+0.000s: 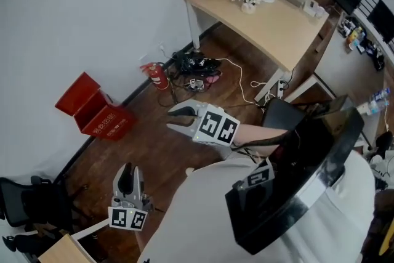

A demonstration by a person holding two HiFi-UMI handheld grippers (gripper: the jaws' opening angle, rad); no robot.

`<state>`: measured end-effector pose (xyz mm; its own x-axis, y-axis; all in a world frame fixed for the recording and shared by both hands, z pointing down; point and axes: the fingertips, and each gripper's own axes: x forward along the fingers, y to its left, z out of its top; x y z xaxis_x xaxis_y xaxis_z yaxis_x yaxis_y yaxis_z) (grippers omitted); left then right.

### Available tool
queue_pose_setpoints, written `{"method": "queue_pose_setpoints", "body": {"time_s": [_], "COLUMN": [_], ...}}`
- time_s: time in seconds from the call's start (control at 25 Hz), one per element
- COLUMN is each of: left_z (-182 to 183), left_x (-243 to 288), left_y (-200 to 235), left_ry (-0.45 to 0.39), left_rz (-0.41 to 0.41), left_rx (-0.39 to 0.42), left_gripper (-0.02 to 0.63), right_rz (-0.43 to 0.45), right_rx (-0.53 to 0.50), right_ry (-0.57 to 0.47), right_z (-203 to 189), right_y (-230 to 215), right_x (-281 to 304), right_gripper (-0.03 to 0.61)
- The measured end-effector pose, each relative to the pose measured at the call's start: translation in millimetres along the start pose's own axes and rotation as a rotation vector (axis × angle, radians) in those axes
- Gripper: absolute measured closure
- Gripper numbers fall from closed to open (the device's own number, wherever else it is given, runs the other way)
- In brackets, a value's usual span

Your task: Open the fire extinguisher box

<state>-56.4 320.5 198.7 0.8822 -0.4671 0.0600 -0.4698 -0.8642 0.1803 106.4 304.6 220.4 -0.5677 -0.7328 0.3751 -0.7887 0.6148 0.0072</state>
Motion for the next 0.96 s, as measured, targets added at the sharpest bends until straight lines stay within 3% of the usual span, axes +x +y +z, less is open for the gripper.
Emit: {"method": "queue_pose_setpoints", "body": {"time_s": [0.16,0.72,0.96], "left_z": [-2,-23,-20], "left_x": [14,3,5], "left_y": [-30,-104,-113], "left_ry": [0.002,-0.011,-0.022], "left_rz": [-0.006,0.039,0.062], "left_rx": [0.041,0.026,0.024], "left_gripper": [0.515,0.515,0.515], "right_rz": [0.008,0.022,0.003], "right_rx": [-0.020,-0.035,-0.039], "right_ry": [0.000,-0.019,-0.002], "right_z": [-6,-38,-41], "right_y": [-2,22,11], "right_x": [-28,-103,-121], "right_gripper": [0.485,0.492,0.494]}}
